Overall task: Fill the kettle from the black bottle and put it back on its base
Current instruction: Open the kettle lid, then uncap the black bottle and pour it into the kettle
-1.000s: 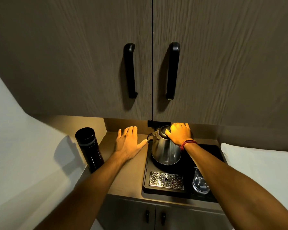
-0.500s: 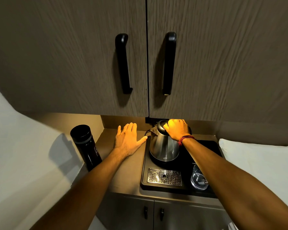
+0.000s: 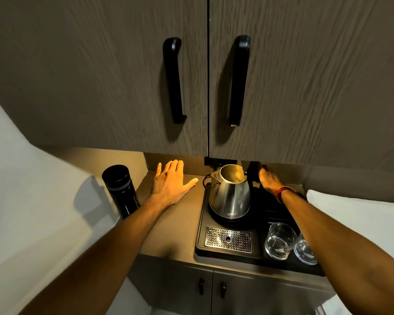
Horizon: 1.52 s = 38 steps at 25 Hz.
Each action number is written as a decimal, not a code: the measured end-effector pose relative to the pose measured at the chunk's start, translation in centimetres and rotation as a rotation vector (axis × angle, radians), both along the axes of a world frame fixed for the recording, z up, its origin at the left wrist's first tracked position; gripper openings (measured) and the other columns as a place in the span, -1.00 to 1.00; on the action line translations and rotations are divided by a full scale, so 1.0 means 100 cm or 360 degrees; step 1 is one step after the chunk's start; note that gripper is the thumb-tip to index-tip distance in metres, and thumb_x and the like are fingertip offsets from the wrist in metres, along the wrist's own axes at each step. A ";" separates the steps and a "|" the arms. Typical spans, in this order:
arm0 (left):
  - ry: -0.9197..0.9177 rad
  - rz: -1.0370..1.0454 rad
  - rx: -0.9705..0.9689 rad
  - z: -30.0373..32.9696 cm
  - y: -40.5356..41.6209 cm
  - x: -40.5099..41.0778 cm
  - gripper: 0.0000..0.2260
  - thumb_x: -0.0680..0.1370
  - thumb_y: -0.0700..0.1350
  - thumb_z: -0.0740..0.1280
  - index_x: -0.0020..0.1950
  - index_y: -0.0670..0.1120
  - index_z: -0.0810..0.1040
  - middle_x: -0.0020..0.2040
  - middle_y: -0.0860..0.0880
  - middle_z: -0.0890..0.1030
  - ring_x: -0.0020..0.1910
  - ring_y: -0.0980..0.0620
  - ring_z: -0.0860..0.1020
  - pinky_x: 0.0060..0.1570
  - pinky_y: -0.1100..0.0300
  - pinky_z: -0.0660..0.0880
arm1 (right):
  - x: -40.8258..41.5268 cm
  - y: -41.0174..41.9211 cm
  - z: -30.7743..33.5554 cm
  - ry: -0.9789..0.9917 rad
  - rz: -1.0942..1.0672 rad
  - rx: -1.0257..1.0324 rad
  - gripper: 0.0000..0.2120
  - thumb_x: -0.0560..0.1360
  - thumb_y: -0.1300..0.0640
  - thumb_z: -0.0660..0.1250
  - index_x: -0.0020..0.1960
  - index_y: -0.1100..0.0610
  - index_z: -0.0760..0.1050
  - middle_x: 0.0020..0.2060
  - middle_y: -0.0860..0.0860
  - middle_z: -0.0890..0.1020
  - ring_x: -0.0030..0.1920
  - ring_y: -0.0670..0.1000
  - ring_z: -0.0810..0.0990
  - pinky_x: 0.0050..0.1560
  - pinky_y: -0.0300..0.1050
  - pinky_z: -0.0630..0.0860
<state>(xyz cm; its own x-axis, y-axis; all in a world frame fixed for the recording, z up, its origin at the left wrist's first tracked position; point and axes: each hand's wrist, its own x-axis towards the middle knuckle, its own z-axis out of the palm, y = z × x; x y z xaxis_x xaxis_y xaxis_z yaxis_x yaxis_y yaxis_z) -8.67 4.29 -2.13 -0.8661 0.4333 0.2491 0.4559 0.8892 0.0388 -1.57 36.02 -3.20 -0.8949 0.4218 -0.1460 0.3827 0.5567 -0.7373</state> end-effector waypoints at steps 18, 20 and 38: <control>0.0156 0.0370 0.0136 0.061 -0.055 -0.009 -0.30 0.50 0.37 0.21 0.44 -0.10 0.31 0.41 -0.14 0.44 0.42 -0.19 0.38 0.43 -0.15 0.26 | -0.058 -0.074 0.021 -0.0095 0.0198 -0.0021 -0.58 0.60 0.28 0.14 0.40 0.46 0.26 0.44 0.37 0.31 0.44 0.32 0.31 0.43 0.08 0.27; 0.0201 0.0401 0.0065 0.060 -0.073 -0.008 -0.29 0.52 0.37 0.17 0.49 -0.09 0.24 0.46 -0.15 0.39 0.45 -0.17 0.33 0.46 -0.16 0.20 | -0.067 -0.105 0.020 0.0002 0.0241 -0.0007 -0.64 0.59 0.32 0.14 0.28 0.56 0.31 0.28 0.49 0.41 0.29 0.44 0.41 0.25 0.15 0.40; -0.0398 0.0541 0.0855 0.029 -0.164 -0.012 0.01 0.25 0.11 0.63 0.53 -0.07 0.14 0.40 -0.18 0.40 0.36 -0.20 0.43 0.23 -0.07 0.49 | -0.075 -0.196 -0.019 0.0166 0.0676 0.0513 -0.56 0.61 0.20 0.10 0.49 0.14 0.23 -0.04 0.31 0.58 0.00 0.29 0.57 0.06 0.11 0.50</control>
<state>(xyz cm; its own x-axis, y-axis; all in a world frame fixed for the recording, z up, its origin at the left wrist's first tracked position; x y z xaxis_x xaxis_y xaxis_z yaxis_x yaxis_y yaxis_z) -9.85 -12.12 0.74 -0.9918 -0.0005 0.1280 0.0748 0.8094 0.5825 -9.05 16.45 -5.12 -0.9992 0.0283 0.0297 0.0085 0.8505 -0.5259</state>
